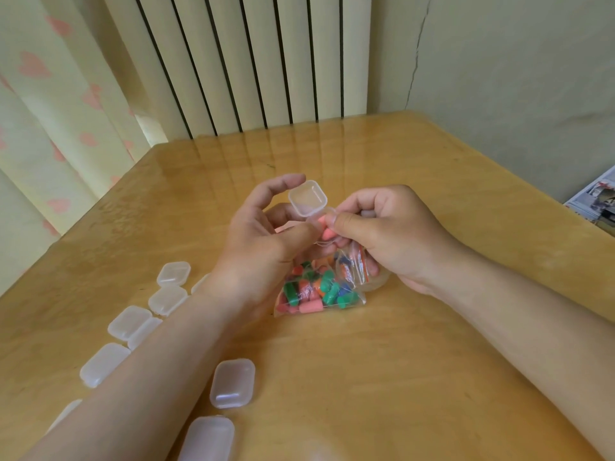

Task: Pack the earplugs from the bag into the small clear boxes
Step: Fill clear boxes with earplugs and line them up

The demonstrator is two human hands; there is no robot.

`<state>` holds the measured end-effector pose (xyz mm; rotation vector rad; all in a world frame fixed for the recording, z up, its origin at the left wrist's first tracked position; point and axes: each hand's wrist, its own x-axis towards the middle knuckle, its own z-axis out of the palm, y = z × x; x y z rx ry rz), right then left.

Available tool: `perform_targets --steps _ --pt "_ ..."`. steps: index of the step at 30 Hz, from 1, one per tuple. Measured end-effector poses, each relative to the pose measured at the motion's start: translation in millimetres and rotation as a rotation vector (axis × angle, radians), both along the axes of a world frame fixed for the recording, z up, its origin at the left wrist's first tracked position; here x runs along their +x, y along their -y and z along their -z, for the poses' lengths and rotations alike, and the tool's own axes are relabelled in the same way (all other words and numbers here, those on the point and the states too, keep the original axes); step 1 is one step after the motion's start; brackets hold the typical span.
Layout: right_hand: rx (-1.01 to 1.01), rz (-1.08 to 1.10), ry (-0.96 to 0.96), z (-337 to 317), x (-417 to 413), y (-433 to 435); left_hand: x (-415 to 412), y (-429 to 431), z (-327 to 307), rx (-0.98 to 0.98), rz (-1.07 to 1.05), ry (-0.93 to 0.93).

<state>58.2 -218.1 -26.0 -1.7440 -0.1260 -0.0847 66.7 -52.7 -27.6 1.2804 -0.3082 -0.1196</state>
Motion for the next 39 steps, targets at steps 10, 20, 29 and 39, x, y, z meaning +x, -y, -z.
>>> perform_targets --steps 10,20,29,39 --pt "-0.135 0.014 0.071 -1 -1 0 2 -1 3 0.102 -0.044 0.04" --pt "-0.208 -0.083 0.156 -3 -2 6 -2 -4 -9 0.07 0.061 -0.164" --pt "-0.167 -0.07 0.121 -4 -1 6 3 -10 -13 -0.126 0.148 -0.321" --pt "-0.225 -0.03 0.208 -9 -3 11 2 -15 -14 -0.038 0.137 -0.23"
